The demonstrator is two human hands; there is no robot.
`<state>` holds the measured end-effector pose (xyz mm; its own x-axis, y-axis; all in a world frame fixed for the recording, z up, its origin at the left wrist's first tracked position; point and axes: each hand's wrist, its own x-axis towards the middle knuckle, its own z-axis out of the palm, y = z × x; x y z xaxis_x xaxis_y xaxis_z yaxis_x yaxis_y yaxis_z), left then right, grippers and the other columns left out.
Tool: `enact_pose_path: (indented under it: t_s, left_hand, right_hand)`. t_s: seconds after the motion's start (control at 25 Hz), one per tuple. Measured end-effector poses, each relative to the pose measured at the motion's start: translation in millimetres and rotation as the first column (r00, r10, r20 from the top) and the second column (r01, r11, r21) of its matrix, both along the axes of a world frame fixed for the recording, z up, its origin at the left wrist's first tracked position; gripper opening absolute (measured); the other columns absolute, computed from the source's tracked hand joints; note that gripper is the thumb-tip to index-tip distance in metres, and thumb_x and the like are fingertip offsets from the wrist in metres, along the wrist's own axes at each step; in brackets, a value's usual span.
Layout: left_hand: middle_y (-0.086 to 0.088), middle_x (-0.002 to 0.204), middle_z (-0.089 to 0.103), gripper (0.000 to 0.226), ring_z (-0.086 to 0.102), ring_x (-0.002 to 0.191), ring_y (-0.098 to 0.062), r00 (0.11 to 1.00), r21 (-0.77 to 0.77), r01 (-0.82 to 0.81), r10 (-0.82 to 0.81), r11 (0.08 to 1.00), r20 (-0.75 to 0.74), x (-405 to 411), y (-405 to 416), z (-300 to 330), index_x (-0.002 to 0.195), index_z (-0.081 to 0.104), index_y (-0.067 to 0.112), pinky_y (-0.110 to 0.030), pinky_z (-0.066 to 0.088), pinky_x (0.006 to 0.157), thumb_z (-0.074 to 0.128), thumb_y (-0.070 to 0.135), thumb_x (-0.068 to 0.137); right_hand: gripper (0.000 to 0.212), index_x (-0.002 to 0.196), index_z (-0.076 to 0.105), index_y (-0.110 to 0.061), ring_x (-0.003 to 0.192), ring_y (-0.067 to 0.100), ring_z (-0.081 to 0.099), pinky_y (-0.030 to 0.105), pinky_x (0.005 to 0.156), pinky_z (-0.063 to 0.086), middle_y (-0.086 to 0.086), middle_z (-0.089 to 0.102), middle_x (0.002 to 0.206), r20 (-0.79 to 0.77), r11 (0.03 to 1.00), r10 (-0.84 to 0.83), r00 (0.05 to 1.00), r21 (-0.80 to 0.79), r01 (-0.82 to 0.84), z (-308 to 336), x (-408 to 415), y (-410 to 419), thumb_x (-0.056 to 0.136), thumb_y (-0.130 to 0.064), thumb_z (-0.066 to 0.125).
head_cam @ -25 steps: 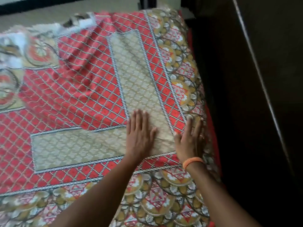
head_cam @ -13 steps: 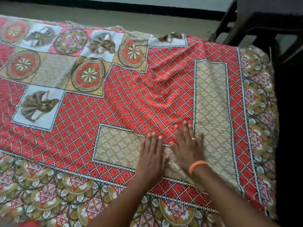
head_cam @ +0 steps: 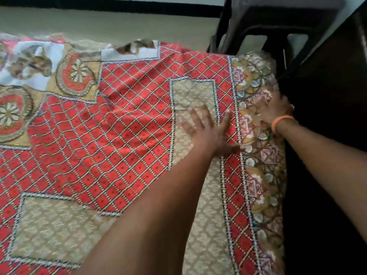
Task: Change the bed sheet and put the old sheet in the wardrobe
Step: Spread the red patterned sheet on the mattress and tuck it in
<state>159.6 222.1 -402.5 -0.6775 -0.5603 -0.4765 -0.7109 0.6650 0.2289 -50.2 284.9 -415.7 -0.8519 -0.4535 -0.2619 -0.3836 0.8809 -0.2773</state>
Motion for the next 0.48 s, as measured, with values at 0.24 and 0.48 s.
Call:
enact_pose_path:
  t_s: [0.24,0.48]
  left_hand:
    - [-0.022,0.142,-0.051,0.119,-0.049,0.123,-0.054,1.0,0.013,0.011,-0.011,1.0,0.021,-9.4,-1.8,-8.1,0.138,-0.034,0.052,-0.079,-0.028,0.085,0.041,0.098,0.059]
    - [-0.019,0.151,-0.041,0.112,-0.039,0.132,-0.054,1.0,-0.027,0.01,-0.01,1.0,-0.029,-15.5,6.9,4.3,0.145,-0.023,0.051,-0.077,-0.024,0.094,0.045,0.092,0.067]
  right_hand:
    - [0.055,0.131,0.046,-0.003,0.126,0.037,0.048,0.04,0.102,0.036,0.022,0.049,0.137,0.13,0.91,-0.287,0.949,-0.271,0.313,-6.4,-40.2,-40.6,0.098,-0.047,0.042]
    - [0.036,0.111,0.066,0.003,0.107,0.046,0.061,0.047,0.088,0.048,0.028,0.064,0.114,-0.32,0.996,0.064,0.945,0.077,-0.041,16.0,-79.0,-17.3,0.101,-0.019,0.039]
